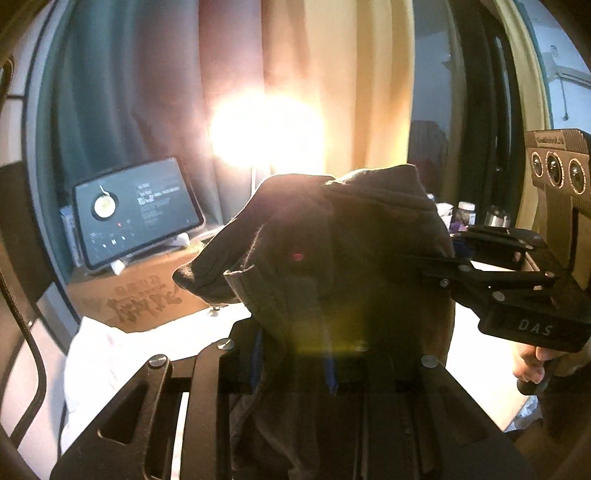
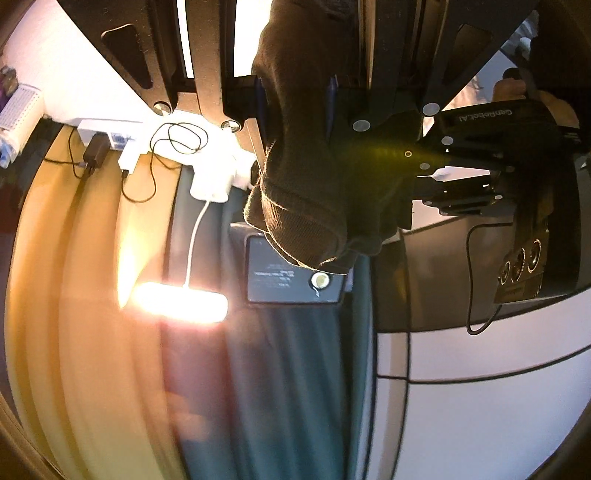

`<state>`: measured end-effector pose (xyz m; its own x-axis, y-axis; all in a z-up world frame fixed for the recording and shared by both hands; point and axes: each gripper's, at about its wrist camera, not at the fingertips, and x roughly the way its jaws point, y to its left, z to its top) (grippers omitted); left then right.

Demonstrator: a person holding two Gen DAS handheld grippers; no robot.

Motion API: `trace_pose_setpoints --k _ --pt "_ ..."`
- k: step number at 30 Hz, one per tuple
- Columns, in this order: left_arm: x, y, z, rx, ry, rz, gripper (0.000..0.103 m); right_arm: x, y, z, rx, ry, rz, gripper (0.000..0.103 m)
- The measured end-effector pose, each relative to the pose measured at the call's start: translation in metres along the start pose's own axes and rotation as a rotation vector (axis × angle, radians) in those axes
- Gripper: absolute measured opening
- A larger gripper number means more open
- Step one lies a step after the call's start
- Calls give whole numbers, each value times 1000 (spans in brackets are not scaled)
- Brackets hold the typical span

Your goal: Fold small clothes

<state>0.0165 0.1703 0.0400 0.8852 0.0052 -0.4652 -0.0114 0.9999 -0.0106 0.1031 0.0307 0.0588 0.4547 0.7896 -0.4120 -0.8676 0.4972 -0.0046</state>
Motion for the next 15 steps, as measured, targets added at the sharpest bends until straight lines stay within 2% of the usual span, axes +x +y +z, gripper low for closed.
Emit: trace_pose_setpoints --k 8,15 --pt "59 10 -18 -12 112 -1 24 57 -32 -27 69 111 -7 24" --pt "101 26 -41 -76 212 -18 24 110 -54 -54 126 215 16 24"
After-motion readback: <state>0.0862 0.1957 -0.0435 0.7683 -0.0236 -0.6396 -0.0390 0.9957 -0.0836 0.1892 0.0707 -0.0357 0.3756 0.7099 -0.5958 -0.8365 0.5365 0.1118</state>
